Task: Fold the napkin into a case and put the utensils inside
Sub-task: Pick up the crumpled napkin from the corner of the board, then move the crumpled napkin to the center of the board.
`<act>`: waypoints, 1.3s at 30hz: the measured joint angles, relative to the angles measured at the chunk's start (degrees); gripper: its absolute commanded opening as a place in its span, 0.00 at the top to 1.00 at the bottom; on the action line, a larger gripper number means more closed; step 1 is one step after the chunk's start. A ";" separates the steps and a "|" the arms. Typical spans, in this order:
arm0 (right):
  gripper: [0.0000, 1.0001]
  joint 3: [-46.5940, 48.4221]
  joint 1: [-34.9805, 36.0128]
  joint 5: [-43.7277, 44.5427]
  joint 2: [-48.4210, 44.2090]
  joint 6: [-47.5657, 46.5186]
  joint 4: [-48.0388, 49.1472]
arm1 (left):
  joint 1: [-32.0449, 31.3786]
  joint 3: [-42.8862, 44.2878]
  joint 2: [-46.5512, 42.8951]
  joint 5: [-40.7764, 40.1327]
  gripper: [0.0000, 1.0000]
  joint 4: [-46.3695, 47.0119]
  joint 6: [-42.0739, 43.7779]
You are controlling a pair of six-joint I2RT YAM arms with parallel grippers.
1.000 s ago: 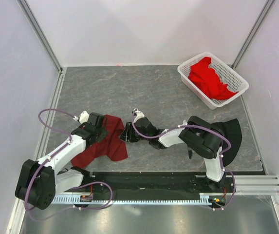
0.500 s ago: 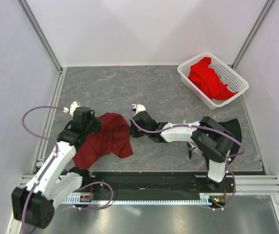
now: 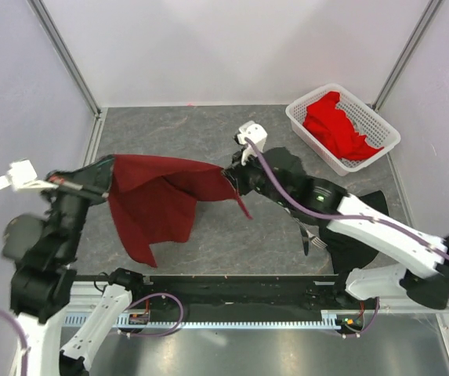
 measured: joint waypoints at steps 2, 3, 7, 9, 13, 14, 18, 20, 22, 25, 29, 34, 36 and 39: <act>1.00 3.34 2.54 -0.63 -4.22 -2.05 -2.84 | 0.02 4.52 -1.20 1.29 0.98 -0.13 1.44; 1.00 5.16 4.15 -1.29 -6.10 -3.02 -3.91 | 0.00 6.14 -1.62 1.73 0.98 0.00 2.01; 1.00 10.88 8.33 -4.63 -11.93 -5.25 -6.32 | 0.02 12.26 -3.80 5.60 0.98 1.29 4.33; 1.00 11.54 8.92 -6.03 -14.60 -5.44 -6.21 | 0.00 13.86 -4.66 7.85 0.98 2.25 4.98; 1.00 10.32 9.29 -3.82 -17.20 -5.40 -4.74 | 0.00 13.22 -5.03 10.60 0.98 4.07 5.29; 1.00 9.90 9.33 -1.86 -17.25 -5.40 -4.48 | 0.00 12.20 -4.90 10.67 0.98 4.37 5.29; 1.00 9.53 5.42 6.58 -13.27 -5.99 -3.98 | 0.02 7.78 -0.81 8.28 0.98 5.64 5.20; 1.00 9.46 -4.22 4.22 -9.40 -4.76 -2.27 | -0.02 6.64 5.57 5.38 0.98 6.45 4.90; 1.00 9.03 -15.15 -1.14 -3.61 -2.80 0.57 | -0.13 6.54 14.86 2.38 0.98 6.91 4.42; 1.00 11.82 -26.73 -9.75 10.64 -0.90 3.28 | 0.37 6.49 30.88 -2.45 0.98 8.04 3.50; 0.74 22.58 -32.76 -17.51 32.89 -0.92 2.32 | 6.01 8.96 54.47 -1.75 0.98 6.67 2.14; 0.38 46.93 -34.32 -19.32 56.19 -3.02 -8.76 | 12.81 22.75 79.52 1.90 0.69 -2.36 2.78; 0.25 50.25 -34.60 -17.51 58.21 -4.02 -12.70 | 14.49 23.47 81.57 1.66 0.56 -5.64 3.61; 0.16 46.49 -34.82 -13.46 54.27 -4.76 -14.56 | 15.41 22.58 78.16 1.42 0.52 -8.70 4.09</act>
